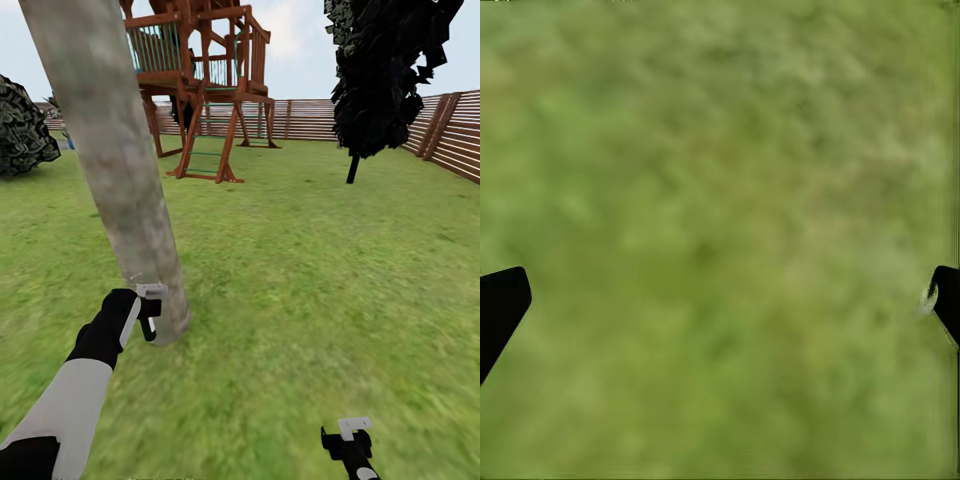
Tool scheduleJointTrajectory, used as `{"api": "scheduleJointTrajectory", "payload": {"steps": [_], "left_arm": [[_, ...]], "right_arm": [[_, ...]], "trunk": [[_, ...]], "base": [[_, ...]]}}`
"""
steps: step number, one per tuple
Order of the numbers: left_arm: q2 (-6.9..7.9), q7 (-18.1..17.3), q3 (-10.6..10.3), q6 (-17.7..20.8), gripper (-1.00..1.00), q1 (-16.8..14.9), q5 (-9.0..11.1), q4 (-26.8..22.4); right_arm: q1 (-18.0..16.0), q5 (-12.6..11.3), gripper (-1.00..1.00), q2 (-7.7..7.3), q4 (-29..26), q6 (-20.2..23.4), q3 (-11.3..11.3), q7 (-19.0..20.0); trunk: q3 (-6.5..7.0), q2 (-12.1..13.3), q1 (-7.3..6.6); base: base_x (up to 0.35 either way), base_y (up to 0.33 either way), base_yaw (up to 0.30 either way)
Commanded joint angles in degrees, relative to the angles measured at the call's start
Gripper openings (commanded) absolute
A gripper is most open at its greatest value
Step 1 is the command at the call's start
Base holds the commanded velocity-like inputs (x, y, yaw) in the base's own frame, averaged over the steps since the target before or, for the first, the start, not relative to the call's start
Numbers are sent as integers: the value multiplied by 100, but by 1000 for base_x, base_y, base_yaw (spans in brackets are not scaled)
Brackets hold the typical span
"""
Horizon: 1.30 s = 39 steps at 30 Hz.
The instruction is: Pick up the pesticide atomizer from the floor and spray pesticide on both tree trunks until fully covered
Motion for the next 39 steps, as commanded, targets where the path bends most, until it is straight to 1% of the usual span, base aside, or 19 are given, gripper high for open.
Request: {"api": "scheduleJointTrajectory", "payload": {"steps": [1, 4, 6, 7, 9, 10, 11, 12, 13, 14, 15, 16, 17, 18, 19, 23, 27, 34, 39], "left_arm": [[-2, 2, 1, 26, -100, -11, -17, -7], [1, 3, 8, 26, -100, -5, -23, -10], [61, 4, 23, 26, -100, 4, -29, -10], [116, 5, 47, 26, -100, 19, -57, -10], [351, 8, 52, 18, -100, 66, -72, -10], [431, 2, 56, 21, -100, 72, -68, -10], [483, -2, 59, 24, -100, 75, -50, -10], [498, -4, 41, 25, -100, 80, -33, -10], [462, -6, 22, 23, -100, 84, -22, -6], [336, -15, -7, 18, -100, 83, -11, 17], [86, -7, -43, 12, -100, 73, -28, 17], [-47, -1, -64, 13, -100, 30, -32, 12], [-134, -1, -81, 16, -100, -27, -16, 5], [-183, 1, -82, 20, -100, -114, -12, 2], [-196, 10, -80, 25, -100, -208, -37, -7], [-200, 29, -84, 18, -100, -198, -91, -10], [-196, 30, -80, 18, -100, -194, -96, -10], [-138, 30, -62, 18, -100, -195, -96, -10], [-140, 30, -62, 23, -100, -196, -96, -12]], "right_arm": [[0, -47, 100, -1, -4, -9, 49, -14], [1, -47, 100, 7, -4, -9, 49, -16], [1, -47, 100, 8, -4, -9, 53, -18], [0, -47, 100, 8, -4, -9, 52, -15], [1, -47, 100, 8, -4, -9, 52, -18], [1, -47, 100, 8, -4, -9, 52, -18], [0, -47, 100, 8, -4, -9, 53, -16], [1, -47, 100, 8, -4, -9, 54, -17], [2, -47, 100, 8, -4, -9, 53, -16], [3, -47, 100, 8, -4, -9, 53, -16], [2, -47, 100, 8, -4, -9, 54, -15], [1, -47, 100, 8, -4, -9, 54, -15], [2, -47, 100, 8, -4, -9, 52, -14], [2, -47, 100, 8, -4, -9, 52, -14], [3, -47, 100, 8, -4, -9, 46, -14], [3, -39, 100, -16, 5, -9, 45, -21], [1, -38, 100, -19, 5, -9, 45, -22], [2, -45, 100, -8, -4, -9, 45, -17], [1, -47, 100, -1, -4, -9, 47, -17]], "trunk": [[-5, -2, -1], [-5, -2, -1], [-5, -2, -1], [-5, -2, -1], [-5, -2, -1], [-5, -2, -1], [-5, -2, -1], [-5, -2, -1], [-5, -2, -1], [-5, -2, -1], [-5, -2, -1], [-5, -2, -1], [-5, -2, -1], [-5, -2, -1], [-5, -2, -1], [-5, -2, -1], [-5, -2, -1], [-5, -2, -1], [-5, -2, -1]], "base": [[59, -271, 234], [215, -178, 272], [95, -49, 277], [18, -9, 278], [5, -3, 278], [2, -1, 278], [1, 0, 278], [0, 0, 278], [0, 0, 278], [0, 0, 278], [0, 0, 278], [0, 0, 278], [0, 0, 270], [0, 0, 227], [0, 0, 43], [121, -135, 9], [178, -214, 0], [203, -214, 0], [120, -246, 73]]}}
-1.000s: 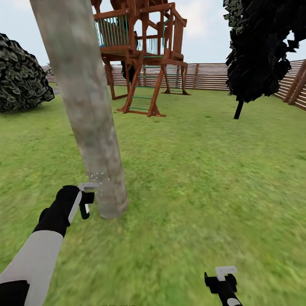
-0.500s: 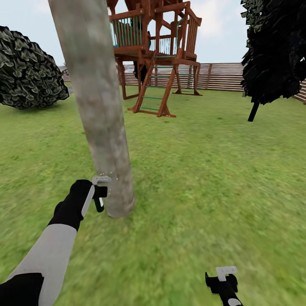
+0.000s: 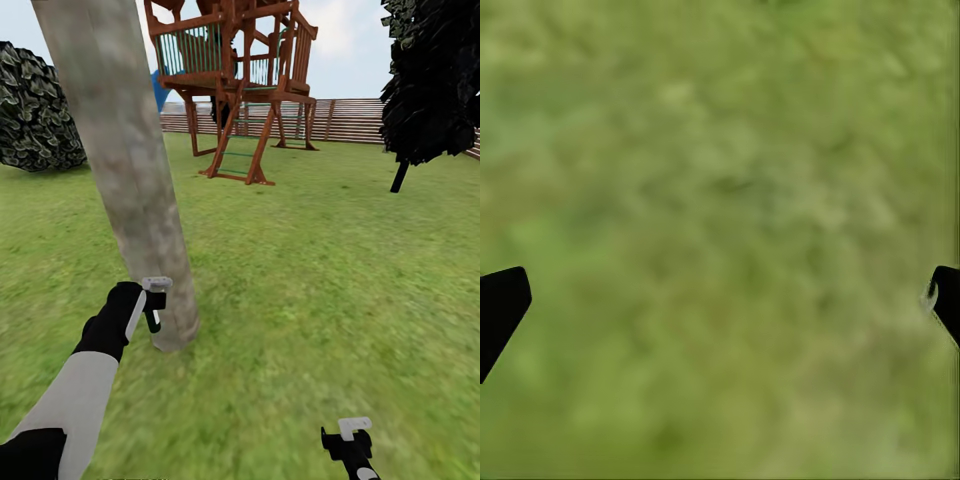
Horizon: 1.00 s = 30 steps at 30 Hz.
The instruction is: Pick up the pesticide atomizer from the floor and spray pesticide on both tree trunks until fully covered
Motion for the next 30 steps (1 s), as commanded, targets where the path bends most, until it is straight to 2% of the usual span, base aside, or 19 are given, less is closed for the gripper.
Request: {"api": "scheduleJointTrajectory", "payload": {"steps": [1, 10, 12, 14, 16, 17, 21, 24, 30], "left_arm": [[-4, -4, 3, 27, -100, -3, -27, -5], [-60, -4, -17, 24, -100, 23, -27, 0], [14, -4, 27, 10, -100, 42, -33, 25], [310, 7, 31, -29, -100, 98, -30, 89], [361, 18, 12, -48, -100, 194, -28, 111], [347, 20, 4, -53, -100, 227, -14, 116], [141, -32, -4, -71, -100, 444, 38, 121], [182, -54, 15, -82, -100, 512, -7, 119], [45, -20, -78, -193, -100, 739, 5, 119]], "right_arm": [[1, -47, 100, -1, -4, -9, 50, -14], [2, -47, 100, -1, -4, -9, 48, -15], [-1, -47, 100, -1, -4, -9, 50, -16], [1, -47, 100, -1, -4, -9, 55, -14], [0, -47, 100, -1, -4, -9, 55, -14], [-1, -47, 100, -1, -4, -9, 54, -16], [-1, -47, 100, 5, -4, -9, 56, -14], [0, -47, 100, 8, -4, -9, 56, -13], [2, -47, 100, 6, -4, -9, 54, -11]], "trunk": [[-5, -2, -1], [-5, -2, -1], [-5, -2, -1], [-5, -2, -1], [-5, -2, -1], [-5, -2, -1], [-5, -2, -1], [-5, -2, -1], [-4, -2, -1]], "base": [[19, -270, 228], [39, -267, 269], [221, -199, 273], [270, -151, 273], [288, -104, 273], [211, -45, 273], [31, -6, 273], [2, -9, 273], [55, -229, 87]]}}
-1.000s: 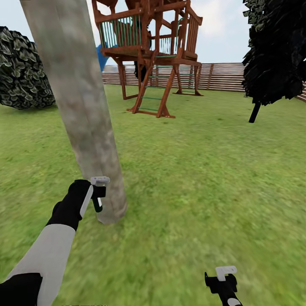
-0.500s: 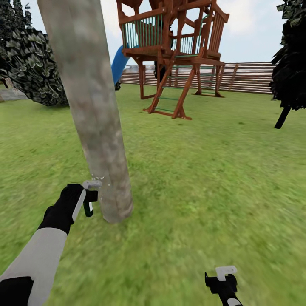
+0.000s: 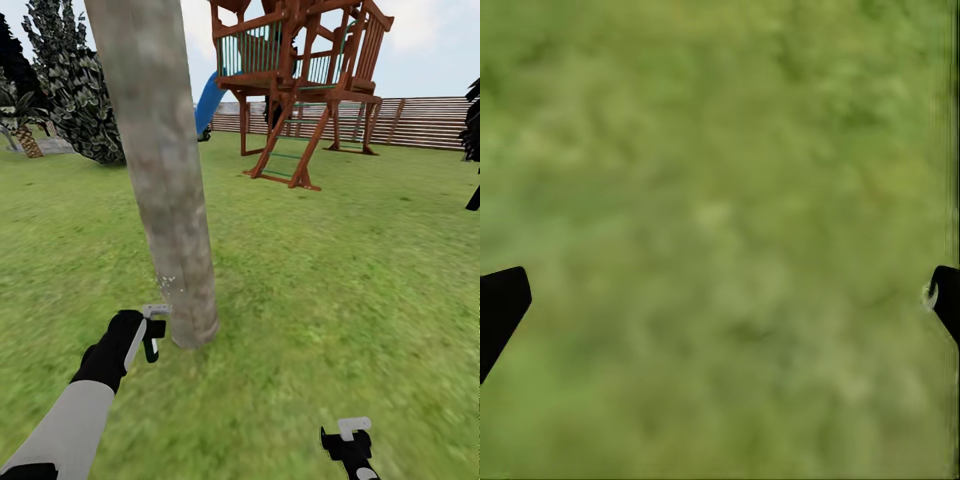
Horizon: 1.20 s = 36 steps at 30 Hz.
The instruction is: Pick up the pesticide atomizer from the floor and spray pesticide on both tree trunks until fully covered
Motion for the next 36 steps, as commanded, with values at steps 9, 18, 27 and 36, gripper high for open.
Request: {"api": "scheduleJointTrajectory", "payload": {"steps": [9, 18, 27, 36], "left_arm": [[46, 22, -20, 13, -100, 293, -55, -15], [17, -5, -14, 13, -100, 300, -32, -15], [24, 4, 1, 13, -100, 302, -23, -35], [45, 13, 21, 13, -100, 300, 4, -53]], "right_arm": [[-2, -47, 100, -17, -2, -9, 43, -21], [-2, -47, 100, -16, -2, -9, 43, -22], [-1, -47, 100, -8, 0, -9, 47, -22], [-3, -47, 100, -8, 0, -9, 49, -22]], "trunk": [[-5, -2, 0], [-5, -2, 0], [-5, -2, 0], [-5, -2, 0]], "base": [[130, -272, 1], [69, -274, 0], [0, -282, 124], [27, -282, 277]]}}
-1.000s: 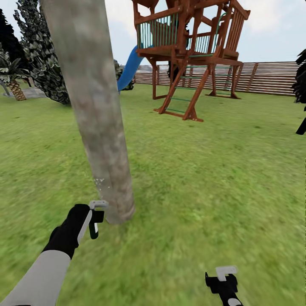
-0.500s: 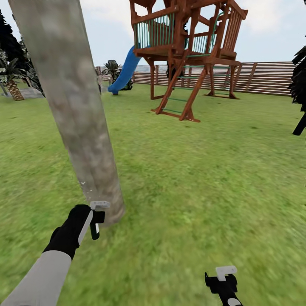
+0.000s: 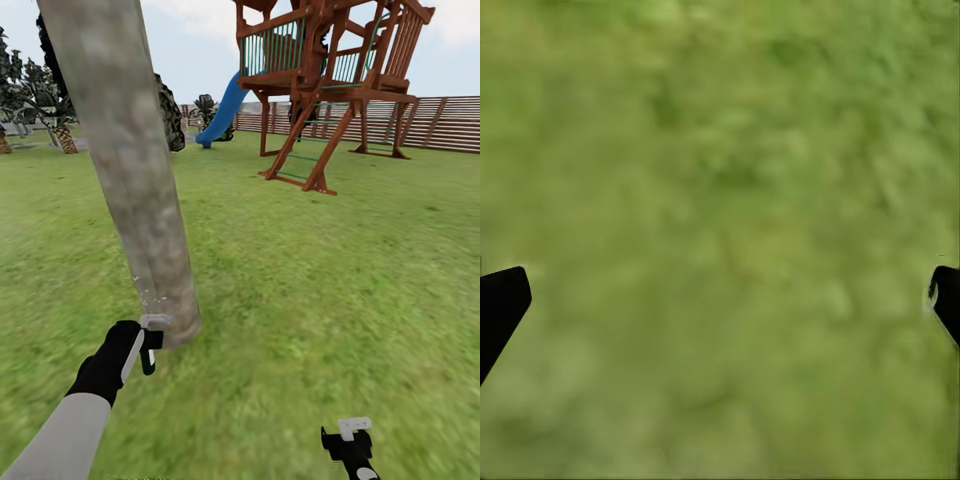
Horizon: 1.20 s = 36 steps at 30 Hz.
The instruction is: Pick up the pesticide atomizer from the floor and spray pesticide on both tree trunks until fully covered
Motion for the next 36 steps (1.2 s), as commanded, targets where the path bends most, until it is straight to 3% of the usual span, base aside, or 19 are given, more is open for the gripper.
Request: {"api": "scheduleJointTrajectory", "payload": {"steps": [1, 12, 19, 27, 31, 34, 36], "left_arm": [[-4, -2, 2, 26, -100, -3, -18, -6], [-35, -5, -5, 16, -100, -3, -11, -2], [-39, -55, -4, 0, -100, -2, -6, -45], [26, -50, 19, 0, -100, -32, -15, -86], [49, 6, 105, -1111, -100, -42, -62, -93], [-25, -39, 73, -1248, -100, -114, -15, -84], [-124, -50, 59, -1061, -100, -350, 0, -78]], "right_arm": [[1, -47, 100, -2, -4, -9, 49, -14], [2, -47, 100, -2, -4, -9, 52, -14], [2, -47, 100, -2, -6, -9, 50, -14], [2, -47, 100, -2, -6, -9, 44, -14], [1, -45, 100, -2, -1, -9, 45, -14], [2, -47, 100, -9, -2, -9, 44, -14], [2, -47, 100, -8, -1, -9, 44, -14]], "trunk": [[-5, -2, 0], [-5, -2, 0], [-5, -2, 0], [-5, -2, 0], [-5, -2, 0], [-5, -2, 0], [-5, -2, 0]], "base": [[84, -281, 277], [143, -264, 247], [6, -285, 23], [-108, -190, 253], [-6, -5, 277], [0, 0, 277], [0, 0, 276]]}}
